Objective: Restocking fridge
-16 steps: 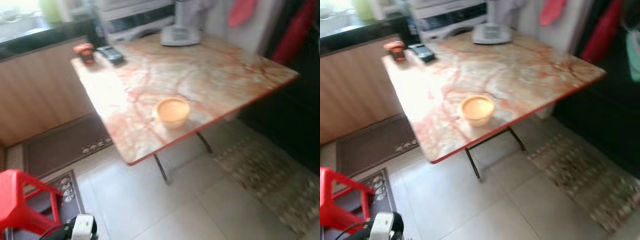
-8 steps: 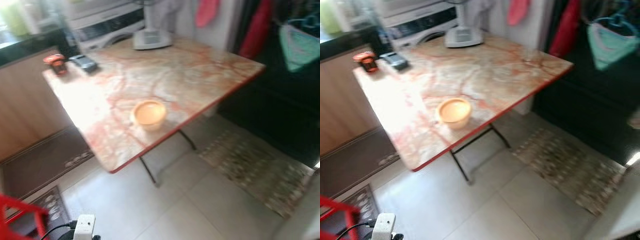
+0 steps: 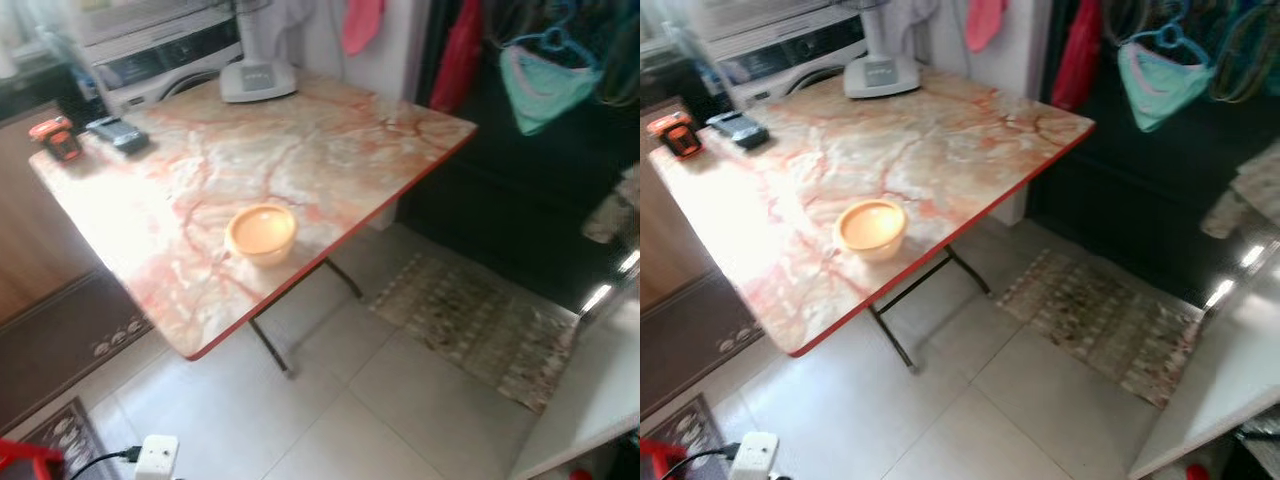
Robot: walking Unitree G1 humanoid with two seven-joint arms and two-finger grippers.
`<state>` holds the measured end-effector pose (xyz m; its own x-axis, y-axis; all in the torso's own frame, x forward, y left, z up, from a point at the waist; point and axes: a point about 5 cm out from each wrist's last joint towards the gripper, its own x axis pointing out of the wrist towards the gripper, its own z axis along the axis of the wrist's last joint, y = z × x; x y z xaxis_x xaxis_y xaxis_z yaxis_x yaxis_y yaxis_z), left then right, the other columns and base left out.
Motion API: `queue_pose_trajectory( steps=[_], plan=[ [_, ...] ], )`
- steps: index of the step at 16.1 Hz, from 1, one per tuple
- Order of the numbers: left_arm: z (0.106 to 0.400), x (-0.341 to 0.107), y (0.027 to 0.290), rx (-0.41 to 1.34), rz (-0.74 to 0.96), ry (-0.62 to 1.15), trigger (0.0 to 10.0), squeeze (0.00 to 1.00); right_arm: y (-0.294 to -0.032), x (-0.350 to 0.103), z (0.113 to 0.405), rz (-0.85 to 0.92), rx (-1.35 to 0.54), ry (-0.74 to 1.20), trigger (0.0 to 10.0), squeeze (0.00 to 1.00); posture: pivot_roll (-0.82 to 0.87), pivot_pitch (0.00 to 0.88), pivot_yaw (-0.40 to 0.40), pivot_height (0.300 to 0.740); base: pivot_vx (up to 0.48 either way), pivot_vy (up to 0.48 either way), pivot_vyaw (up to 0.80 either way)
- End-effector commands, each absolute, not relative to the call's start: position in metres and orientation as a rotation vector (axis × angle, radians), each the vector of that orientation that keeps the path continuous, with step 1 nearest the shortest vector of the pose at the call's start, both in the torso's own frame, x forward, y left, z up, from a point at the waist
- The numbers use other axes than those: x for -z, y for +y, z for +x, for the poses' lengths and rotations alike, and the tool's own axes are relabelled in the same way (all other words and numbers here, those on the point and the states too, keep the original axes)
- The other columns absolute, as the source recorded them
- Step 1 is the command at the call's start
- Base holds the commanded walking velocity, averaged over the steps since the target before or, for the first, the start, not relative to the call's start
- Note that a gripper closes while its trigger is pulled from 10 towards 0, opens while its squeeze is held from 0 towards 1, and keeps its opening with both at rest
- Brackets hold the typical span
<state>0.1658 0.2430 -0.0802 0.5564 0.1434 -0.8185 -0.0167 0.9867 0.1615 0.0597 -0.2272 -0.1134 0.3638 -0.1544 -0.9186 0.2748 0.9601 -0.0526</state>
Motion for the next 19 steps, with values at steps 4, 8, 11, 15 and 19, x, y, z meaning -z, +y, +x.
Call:
queue_pose_trajectory(
  steps=[4,8,11,15,19],
  plan=[
    [0.161,0.08,0.252,-0.119,0.128,1.004,10.0,0.0,-0.22,0.116,0.055,0.123,0.257,1.198,10.0,0.0,-0.06,0.012,0.102,0.74,0.0,0.0,-0.76],
    [0.155,0.09,0.221,-0.083,0.119,1.015,10.0,0.0,-0.219,0.116,0.055,0.121,0.256,1.201,10.0,0.0,-0.06,0.01,0.105,0.74,0.0,0.0,-0.76],
    [0.152,0.093,0.21,-0.07,0.116,1.018,10.0,0.0,-0.219,0.116,0.055,0.118,0.256,1.205,10.0,0.0,-0.06,0.012,0.103,0.74,0.0,0.0,-0.75],
    [0.157,0.091,0.213,-0.056,0.159,1.004,10.0,0.0,-0.22,0.116,0.054,0.118,0.255,1.206,10.0,0.0,-0.06,0.012,0.102,0.74,0.0,-0.082,-0.75],
    [0.157,0.091,0.213,-0.073,0.139,1.007,10.0,0.0,-0.22,0.116,0.054,0.118,0.253,1.206,10.0,0.0,-0.06,0.012,0.099,0.74,0.0,-0.251,-0.75]
  ],
)
